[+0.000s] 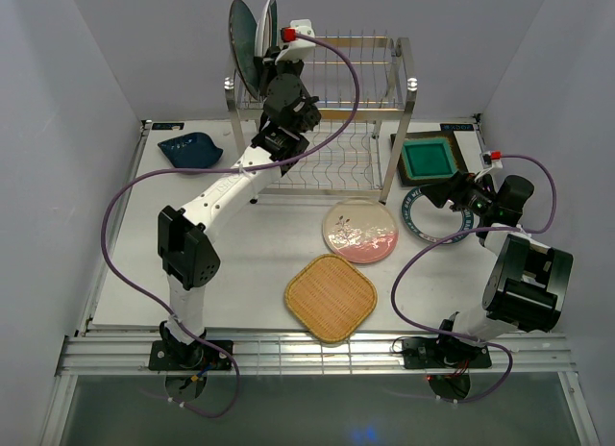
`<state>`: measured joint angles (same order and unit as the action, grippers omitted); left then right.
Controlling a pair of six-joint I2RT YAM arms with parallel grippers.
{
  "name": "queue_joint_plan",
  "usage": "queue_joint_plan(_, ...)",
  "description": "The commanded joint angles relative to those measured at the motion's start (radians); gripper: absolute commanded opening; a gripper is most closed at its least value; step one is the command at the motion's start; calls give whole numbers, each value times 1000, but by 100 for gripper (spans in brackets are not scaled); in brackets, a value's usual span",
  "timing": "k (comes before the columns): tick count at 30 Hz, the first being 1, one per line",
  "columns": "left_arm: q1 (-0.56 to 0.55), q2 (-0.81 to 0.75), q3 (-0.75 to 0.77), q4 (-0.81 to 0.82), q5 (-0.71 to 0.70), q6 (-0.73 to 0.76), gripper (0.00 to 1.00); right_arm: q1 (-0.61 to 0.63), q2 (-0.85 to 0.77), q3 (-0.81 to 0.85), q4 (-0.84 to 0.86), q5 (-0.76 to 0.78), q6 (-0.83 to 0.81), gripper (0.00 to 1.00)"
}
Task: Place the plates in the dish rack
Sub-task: Insert the plate into the dish rack.
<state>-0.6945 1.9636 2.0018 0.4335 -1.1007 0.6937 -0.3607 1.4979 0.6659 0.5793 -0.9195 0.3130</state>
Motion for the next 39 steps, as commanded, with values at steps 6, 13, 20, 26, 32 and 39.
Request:
queue_joint_plan(6, 15, -89, -26, 16, -10, -20, 24, -7, 12, 37, 45, -18, 11, 90)
queue_joint_plan(13, 15, -112, -47, 13, -14, -34, 29, -9, 15, 38, 47, -19, 12, 90)
queue_joint_plan(20, -8, -158, -49, 11, -19, -36, 39, -9, 18, 38, 48, -19, 12, 90)
queue_joint_plan(26, -63, -241, -81, 7, -1, -37, 41, -9, 21, 40, 51, -24, 15, 90)
queue_joint_plan(32, -131, -426, -231, -57, 94, -158, 42, -9, 18, 38, 51, -22, 15, 90)
queue_joint_plan(39, -135, -581, -271, -415, 326, -459, 49, -11, 27, 40, 56, -24, 18, 90)
